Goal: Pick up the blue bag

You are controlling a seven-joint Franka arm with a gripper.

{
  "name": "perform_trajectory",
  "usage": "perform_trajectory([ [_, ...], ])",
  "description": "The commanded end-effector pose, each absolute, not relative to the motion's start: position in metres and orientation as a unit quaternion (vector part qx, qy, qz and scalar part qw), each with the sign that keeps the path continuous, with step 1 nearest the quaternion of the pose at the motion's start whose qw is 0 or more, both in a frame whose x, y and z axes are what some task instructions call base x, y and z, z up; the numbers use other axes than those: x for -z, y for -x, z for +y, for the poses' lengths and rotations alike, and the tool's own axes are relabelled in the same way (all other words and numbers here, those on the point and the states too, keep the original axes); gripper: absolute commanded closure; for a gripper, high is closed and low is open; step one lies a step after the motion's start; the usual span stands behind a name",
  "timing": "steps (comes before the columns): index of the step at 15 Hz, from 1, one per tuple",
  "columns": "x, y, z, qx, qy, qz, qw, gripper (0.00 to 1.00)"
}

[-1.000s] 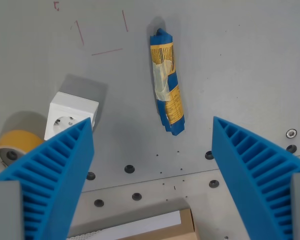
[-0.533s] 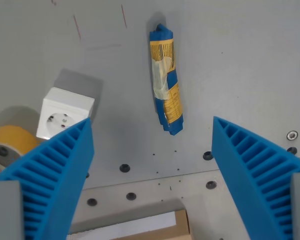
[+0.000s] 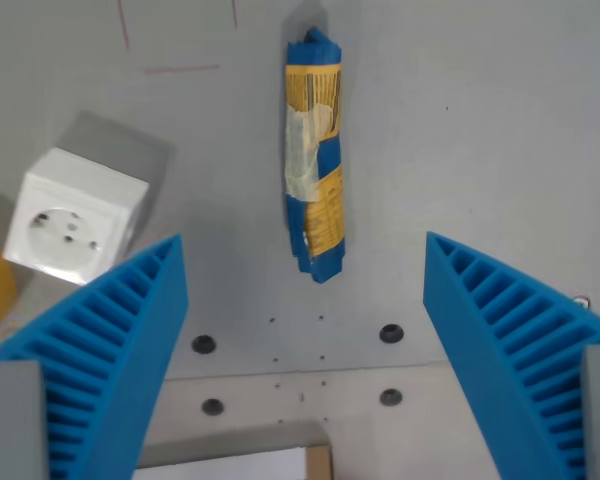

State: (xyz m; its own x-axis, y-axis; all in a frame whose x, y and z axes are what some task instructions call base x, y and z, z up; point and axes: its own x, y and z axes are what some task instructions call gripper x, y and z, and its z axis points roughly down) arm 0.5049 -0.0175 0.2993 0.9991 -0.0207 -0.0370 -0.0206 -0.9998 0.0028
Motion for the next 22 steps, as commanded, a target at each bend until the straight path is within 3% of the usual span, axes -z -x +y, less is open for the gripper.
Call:
perform_trajectory([
  [1, -0.284, -0.478, -0.022, -0.084, -0.994, 0.065, -0.008, 0.0],
  [8, -0.247, -0.469, -0.02, -0.063, -0.997, 0.038, -0.009, 0.0],
  [11, -0.234, -0.482, -0.021, -0.048, -0.998, 0.032, -0.01, 0.0],
  [14, -0.218, -0.47, -0.02, -0.039, -0.999, 0.031, -0.011, 0.0],
  [17, -0.204, -0.482, -0.02, -0.047, -0.998, 0.03, -0.011, 0.0],
  [18, -0.199, -0.479, -0.02, -0.042, -0.999, 0.03, -0.012, 1.0],
  [22, -0.199, -0.479, -0.02, -0.042, -0.999, 0.03, -0.012, 1.0],
])
